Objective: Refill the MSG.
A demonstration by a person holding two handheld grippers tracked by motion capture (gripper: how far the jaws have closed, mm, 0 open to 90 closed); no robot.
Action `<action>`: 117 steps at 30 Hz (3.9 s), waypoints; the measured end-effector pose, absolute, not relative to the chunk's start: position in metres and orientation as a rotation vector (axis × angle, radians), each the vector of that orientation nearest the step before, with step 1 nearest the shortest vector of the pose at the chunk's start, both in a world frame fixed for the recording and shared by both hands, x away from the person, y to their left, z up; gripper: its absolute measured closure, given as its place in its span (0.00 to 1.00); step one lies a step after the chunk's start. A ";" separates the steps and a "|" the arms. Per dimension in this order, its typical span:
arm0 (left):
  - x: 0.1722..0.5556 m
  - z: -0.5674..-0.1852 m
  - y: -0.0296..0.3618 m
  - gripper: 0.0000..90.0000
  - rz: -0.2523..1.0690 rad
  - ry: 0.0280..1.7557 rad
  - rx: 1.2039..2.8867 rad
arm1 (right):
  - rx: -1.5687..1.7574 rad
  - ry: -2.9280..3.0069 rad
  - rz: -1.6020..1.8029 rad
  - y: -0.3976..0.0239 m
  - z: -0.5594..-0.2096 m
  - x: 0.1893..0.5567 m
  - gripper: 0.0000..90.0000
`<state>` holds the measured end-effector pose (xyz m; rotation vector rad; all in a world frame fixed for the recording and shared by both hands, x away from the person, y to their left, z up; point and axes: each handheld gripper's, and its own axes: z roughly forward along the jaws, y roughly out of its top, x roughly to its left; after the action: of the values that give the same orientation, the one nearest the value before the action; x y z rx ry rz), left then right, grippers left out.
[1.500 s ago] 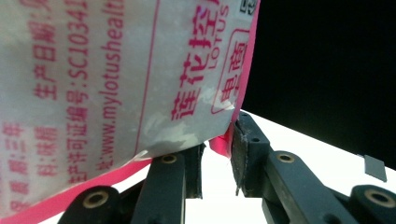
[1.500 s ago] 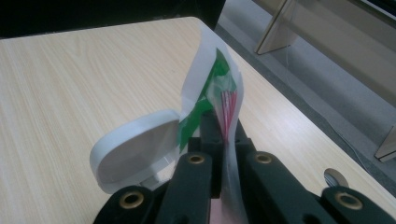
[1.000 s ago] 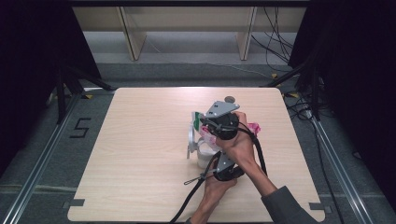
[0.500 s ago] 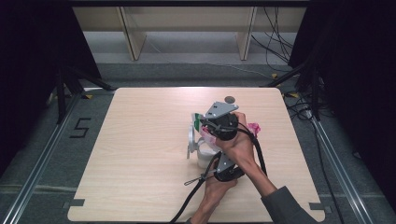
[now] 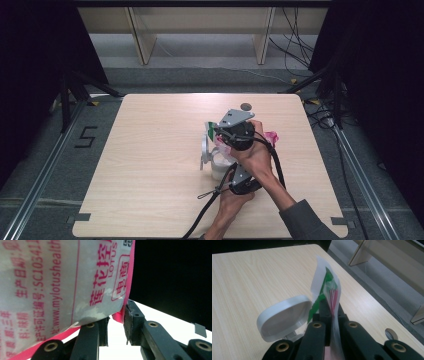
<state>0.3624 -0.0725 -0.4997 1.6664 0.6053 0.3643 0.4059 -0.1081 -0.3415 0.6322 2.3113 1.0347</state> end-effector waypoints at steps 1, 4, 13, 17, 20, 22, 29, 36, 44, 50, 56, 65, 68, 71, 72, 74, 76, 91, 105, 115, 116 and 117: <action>0.362 -0.500 -0.072 0.83 0.364 0.605 1.666 | 0.632 2.317 1.032 -0.108 -0.341 0.406 1.00; 0.362 -0.499 -0.073 0.83 0.368 0.608 1.663 | 0.615 2.331 1.030 -0.108 -0.341 0.406 1.00; 0.362 -0.499 -0.072 0.83 0.370 0.609 1.662 | 0.601 2.307 1.027 -0.107 -0.341 0.407 1.00; 0.362 -0.499 -0.073 0.83 0.372 0.611 1.653 | 0.607 2.313 1.034 -0.107 -0.341 0.407 1.00; 0.362 -0.499 -0.072 0.83 0.376 0.611 1.663 | 0.629 2.312 1.037 -0.106 -0.341 0.406 1.00; 0.362 -0.499 -0.072 0.83 0.374 0.610 1.652 | 0.632 2.315 1.034 -0.105 -0.340 0.406 1.00; 0.363 -0.498 -0.071 0.83 0.370 0.609 1.658 | 0.606 2.311 1.031 -0.104 -0.340 0.407 1.00; 0.363 -0.498 -0.072 0.83 0.367 0.609 1.652 | 0.606 2.317 1.021 -0.103 -0.340 0.408 1.00; 0.362 -0.497 -0.076 0.83 0.273 0.599 1.637 | 0.610 2.318 1.014 -0.102 -0.340 0.408 1.00; 0.364 -0.496 -0.074 0.83 0.326 0.578 1.639 | 0.636 2.325 1.003 -0.101 -0.342 0.408 1.00; 0.362 -0.497 -0.075 0.83 0.290 0.590 1.631 | 0.654 2.336 1.008 -0.100 -0.341 0.407 1.00; 0.360 -0.497 -0.076 0.83 0.265 0.601 1.621 | 0.598 2.331 1.008 -0.100 -0.341 0.410 1.00; 0.362 -0.496 -0.073 0.83 0.316 0.590 1.630 | 0.612 2.327 1.008 -0.098 -0.342 0.409 1.00; 0.364 -0.496 -0.072 0.83 0.332 0.575 1.632 | 0.596 2.331 1.001 -0.097 -0.342 0.410 1.00; 0.364 -0.496 -0.072 0.83 0.334 0.572 1.641 | 0.599 2.332 1.004 -0.098 -0.342 0.410 1.00; 0.364 -0.496 -0.073 0.83 0.325 0.572 1.629 | 0.600 2.329 1.013 -0.098 -0.342 0.410 1.00; 0.362 -0.496 -0.076 0.83 0.304 0.585 1.591 | 0.599 2.336 0.996 -0.097 -0.343 0.409 1.00; 0.362 -0.496 -0.074 0.83 0.315 0.576 1.608 | 0.622 2.348 0.988 -0.095 -0.346 0.411 1.00; 0.361 -0.496 -0.074 0.83 0.329 0.580 1.630 | 0.604 2.338 1.009 -0.098 -0.343 0.412 1.00; 0.361 -0.497 -0.076 0.83 0.316 0.576 1.597 | 0.606 2.342 0.994 -0.097 -0.344 0.411 1.00; 0.361 -0.496 -0.076 0.83 0.315 0.578 1.598 | 0.628 2.352 0.987 -0.096 -0.345 0.410 1.00; 0.361 -0.496 -0.076 0.83 0.314 0.585 1.595 | 0.623 2.345 0.990 -0.097 -0.345 0.410 1.00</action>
<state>0.3607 -0.0762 -0.4961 1.5952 0.5847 0.3139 0.4104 -0.0965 -0.3446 0.6228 2.3448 0.9903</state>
